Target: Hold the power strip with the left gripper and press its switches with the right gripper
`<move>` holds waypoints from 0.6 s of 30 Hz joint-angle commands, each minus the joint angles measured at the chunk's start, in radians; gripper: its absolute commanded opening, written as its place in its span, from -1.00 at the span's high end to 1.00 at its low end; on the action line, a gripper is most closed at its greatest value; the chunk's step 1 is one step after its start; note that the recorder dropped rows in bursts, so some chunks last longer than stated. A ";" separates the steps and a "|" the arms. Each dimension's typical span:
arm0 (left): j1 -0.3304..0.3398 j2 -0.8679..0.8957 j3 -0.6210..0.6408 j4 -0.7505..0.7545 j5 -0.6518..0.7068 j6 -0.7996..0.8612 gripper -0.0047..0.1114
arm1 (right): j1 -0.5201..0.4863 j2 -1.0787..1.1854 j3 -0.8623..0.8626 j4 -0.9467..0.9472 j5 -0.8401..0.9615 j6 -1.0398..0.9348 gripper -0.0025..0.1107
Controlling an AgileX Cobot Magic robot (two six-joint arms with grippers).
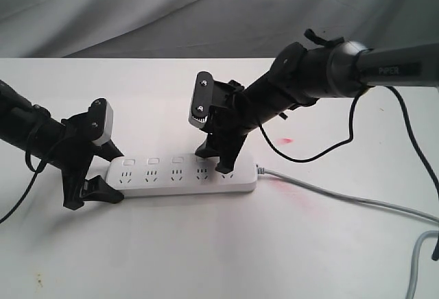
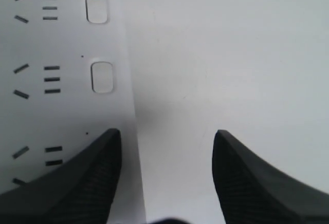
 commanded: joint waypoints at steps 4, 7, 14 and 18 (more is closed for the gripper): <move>-0.006 0.001 -0.005 -0.006 0.002 0.006 -0.27 | -0.006 0.029 0.007 -0.016 0.031 -0.010 0.06; -0.006 0.001 -0.005 -0.006 0.002 0.006 -0.27 | -0.006 0.031 0.020 -0.016 0.026 -0.028 0.06; -0.006 0.001 -0.005 -0.006 0.002 0.006 -0.27 | -0.006 0.043 0.066 -0.014 0.018 -0.090 0.06; -0.006 0.001 -0.005 -0.006 0.002 0.006 -0.27 | -0.006 0.056 0.068 -0.002 0.016 -0.092 0.06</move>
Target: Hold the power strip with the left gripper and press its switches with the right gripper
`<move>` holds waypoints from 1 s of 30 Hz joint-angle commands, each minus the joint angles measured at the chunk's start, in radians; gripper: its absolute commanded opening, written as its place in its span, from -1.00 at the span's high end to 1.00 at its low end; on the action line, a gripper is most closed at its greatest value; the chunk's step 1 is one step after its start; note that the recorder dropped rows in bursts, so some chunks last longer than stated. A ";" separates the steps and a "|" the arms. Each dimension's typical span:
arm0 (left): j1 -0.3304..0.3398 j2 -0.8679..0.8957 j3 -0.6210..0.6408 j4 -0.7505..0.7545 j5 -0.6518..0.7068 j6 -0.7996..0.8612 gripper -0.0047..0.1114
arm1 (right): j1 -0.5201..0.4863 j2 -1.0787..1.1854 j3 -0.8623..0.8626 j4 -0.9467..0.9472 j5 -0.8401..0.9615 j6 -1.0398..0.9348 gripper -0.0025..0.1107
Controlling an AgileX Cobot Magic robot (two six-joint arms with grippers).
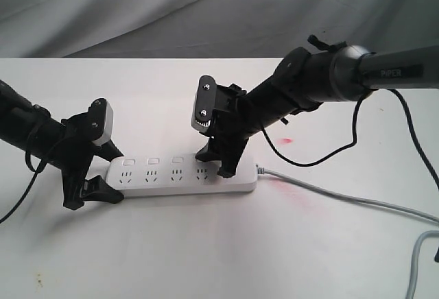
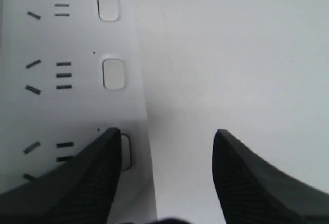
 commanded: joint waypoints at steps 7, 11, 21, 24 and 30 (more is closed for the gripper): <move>-0.006 0.001 -0.005 -0.006 0.002 0.006 -0.27 | 0.001 -0.061 0.026 -0.031 0.003 -0.025 0.06; -0.006 0.001 -0.005 -0.006 0.002 0.006 -0.27 | -0.016 -0.147 0.026 -0.086 0.011 0.018 0.06; -0.006 0.001 -0.005 -0.006 0.002 0.006 -0.27 | -0.064 -0.144 0.111 -0.068 -0.042 -0.027 0.06; -0.006 0.001 -0.005 -0.006 0.002 0.006 -0.27 | -0.062 -0.131 0.111 -0.057 -0.055 -0.037 0.06; -0.006 0.001 -0.005 -0.006 0.002 0.006 -0.27 | -0.061 -0.089 0.111 -0.013 -0.073 -0.063 0.06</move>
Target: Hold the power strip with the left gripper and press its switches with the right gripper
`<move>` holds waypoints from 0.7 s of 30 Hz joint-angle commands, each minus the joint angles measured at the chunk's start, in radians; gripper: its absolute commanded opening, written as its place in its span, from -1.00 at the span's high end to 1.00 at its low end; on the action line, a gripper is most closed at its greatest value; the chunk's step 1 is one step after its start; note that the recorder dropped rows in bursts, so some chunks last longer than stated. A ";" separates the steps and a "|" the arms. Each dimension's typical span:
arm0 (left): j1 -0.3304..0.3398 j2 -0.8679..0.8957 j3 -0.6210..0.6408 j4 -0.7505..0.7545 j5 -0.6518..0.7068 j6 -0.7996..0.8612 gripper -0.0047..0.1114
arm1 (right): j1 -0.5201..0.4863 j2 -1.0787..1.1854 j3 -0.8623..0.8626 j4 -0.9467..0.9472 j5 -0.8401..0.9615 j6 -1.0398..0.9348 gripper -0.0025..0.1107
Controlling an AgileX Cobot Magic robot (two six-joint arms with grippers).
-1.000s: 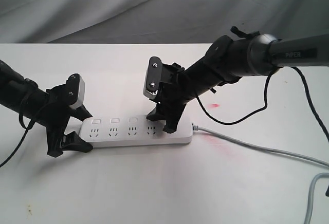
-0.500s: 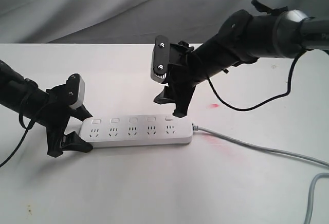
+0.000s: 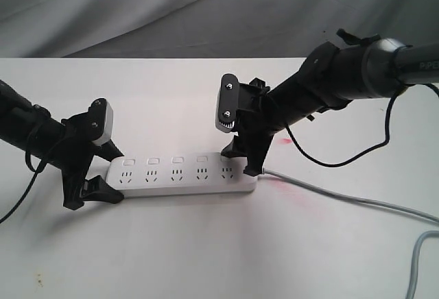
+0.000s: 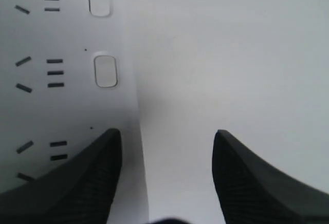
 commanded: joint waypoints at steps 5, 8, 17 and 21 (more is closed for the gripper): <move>-0.006 0.001 -0.005 -0.006 0.002 0.004 -0.27 | -0.001 0.020 0.006 0.020 0.001 -0.014 0.06; -0.006 0.001 -0.005 -0.006 0.002 0.004 -0.27 | -0.001 0.033 0.006 0.021 0.017 -0.014 0.06; -0.006 0.001 -0.005 -0.006 0.002 0.004 -0.27 | -0.001 0.075 0.006 0.014 0.038 -0.004 0.06; -0.006 0.001 -0.005 -0.006 0.002 0.004 -0.27 | -0.001 0.091 0.008 0.009 0.055 -0.003 0.06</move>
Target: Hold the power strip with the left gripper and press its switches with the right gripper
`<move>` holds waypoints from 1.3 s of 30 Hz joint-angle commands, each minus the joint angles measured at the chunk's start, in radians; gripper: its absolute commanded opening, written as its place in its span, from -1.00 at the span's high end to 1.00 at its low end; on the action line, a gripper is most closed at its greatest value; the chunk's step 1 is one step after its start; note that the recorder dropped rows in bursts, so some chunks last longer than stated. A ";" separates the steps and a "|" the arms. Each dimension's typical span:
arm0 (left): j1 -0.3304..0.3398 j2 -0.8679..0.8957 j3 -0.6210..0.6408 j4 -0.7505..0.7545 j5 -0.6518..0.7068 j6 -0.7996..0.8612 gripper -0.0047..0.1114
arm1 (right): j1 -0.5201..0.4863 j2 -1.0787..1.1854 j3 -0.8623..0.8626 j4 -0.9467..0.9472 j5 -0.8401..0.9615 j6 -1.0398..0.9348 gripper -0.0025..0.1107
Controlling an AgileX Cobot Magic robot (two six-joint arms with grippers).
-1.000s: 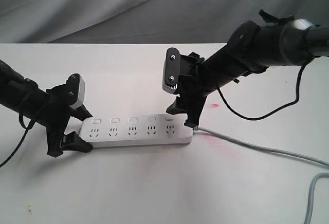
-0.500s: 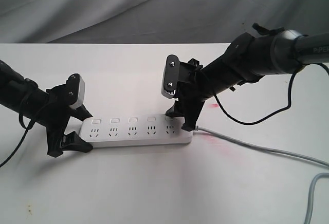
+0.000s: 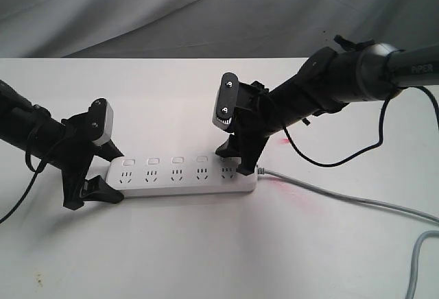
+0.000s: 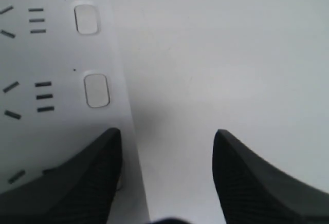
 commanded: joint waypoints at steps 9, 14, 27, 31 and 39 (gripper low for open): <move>-0.006 0.001 -0.005 -0.006 0.002 0.004 -0.27 | 0.001 0.029 0.018 -0.058 0.036 -0.005 0.06; -0.006 0.001 -0.005 -0.006 0.002 0.004 -0.27 | 0.001 -0.064 0.018 -0.054 0.027 -0.005 0.06; -0.006 0.001 -0.005 -0.006 0.002 0.004 -0.27 | 0.001 -0.407 0.183 -0.052 -0.007 0.086 0.15; -0.006 0.001 -0.005 -0.006 0.002 0.004 -0.27 | 0.001 -0.569 0.313 -0.047 -0.030 0.090 0.45; -0.006 0.001 -0.005 -0.006 0.002 0.004 -0.27 | 0.001 -0.911 0.580 -0.047 -0.036 0.182 0.96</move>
